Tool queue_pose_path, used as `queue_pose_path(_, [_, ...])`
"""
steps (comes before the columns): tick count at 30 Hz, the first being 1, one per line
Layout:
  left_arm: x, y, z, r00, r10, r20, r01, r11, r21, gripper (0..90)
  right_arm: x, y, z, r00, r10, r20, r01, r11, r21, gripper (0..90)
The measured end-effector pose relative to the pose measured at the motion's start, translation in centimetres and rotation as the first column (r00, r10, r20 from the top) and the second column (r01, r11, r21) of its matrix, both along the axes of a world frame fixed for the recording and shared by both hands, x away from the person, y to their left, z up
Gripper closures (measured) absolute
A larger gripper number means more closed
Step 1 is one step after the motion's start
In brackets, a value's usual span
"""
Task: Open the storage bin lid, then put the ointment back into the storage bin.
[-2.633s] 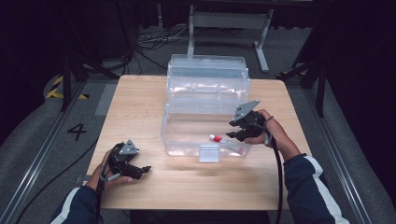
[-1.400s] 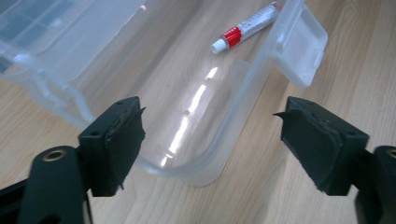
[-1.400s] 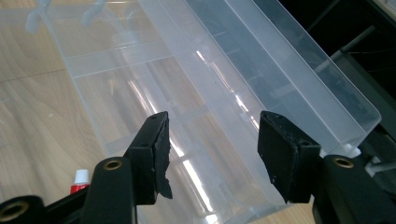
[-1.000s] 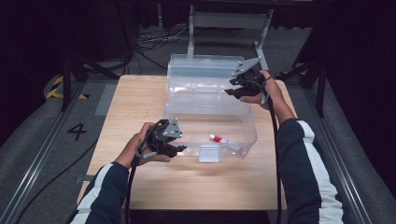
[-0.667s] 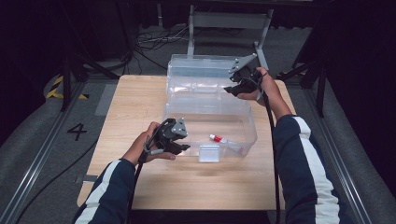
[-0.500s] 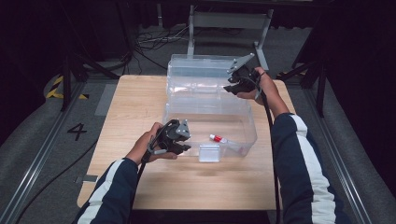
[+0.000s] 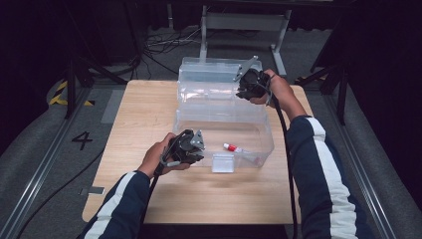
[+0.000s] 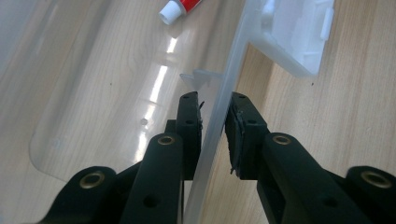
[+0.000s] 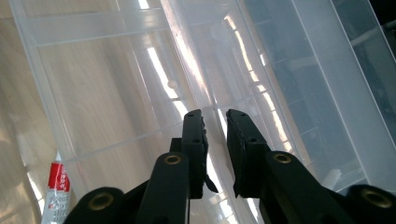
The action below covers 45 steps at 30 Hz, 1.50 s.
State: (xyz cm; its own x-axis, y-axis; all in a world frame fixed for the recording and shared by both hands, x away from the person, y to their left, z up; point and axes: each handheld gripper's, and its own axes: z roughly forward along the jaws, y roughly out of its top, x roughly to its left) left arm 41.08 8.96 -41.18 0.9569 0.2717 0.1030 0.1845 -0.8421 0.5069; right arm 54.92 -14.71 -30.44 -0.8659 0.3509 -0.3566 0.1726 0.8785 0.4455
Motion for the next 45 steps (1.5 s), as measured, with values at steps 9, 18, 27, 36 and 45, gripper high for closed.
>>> queue_pose_path(9, [0.0, 0.1, -0.2, 0.9998, 0.009, 0.019, -0.009, 0.9999, -0.013, 75.7, -0.4, -0.1, 0.6, 0.9985, 0.038, -0.038, -0.038, 0.999, -0.007, 83.5])
queue_pose_path(18, [0.1, 0.2, -0.2, 0.9999, 0.011, 0.008, -0.011, 0.9998, -0.018, 75.4, -1.6, 0.0, 1.2, 0.9955, 0.082, -0.047, -0.083, 0.996, -0.024, 85.5])
queue_pose_path(27, [0.1, 0.2, -0.2, 0.9999, 0.013, 0.009, -0.013, 0.9997, -0.022, 75.4, -2.6, 0.0, 1.4, 0.9945, 0.098, -0.038, -0.099, 0.995, -0.034, 86.0])
queue_pose_path(36, [0.1, 0.2, -0.3, 0.9998, 0.017, 0.007, -0.017, 0.9995, -0.026, 75.1, -3.5, 0.1, 1.5, 0.9933, 0.111, -0.034, -0.112, 0.992, -0.052, 86.3])
queue_pose_path(45, [0.0, 0.2, -0.3, 0.9997, 0.019, 0.014, -0.019, 0.9994, -0.03, 74.9, -4.4, 0.4, 1.6, 0.9924, 0.119, -0.03, -0.121, 0.99, -0.078, 86.1])
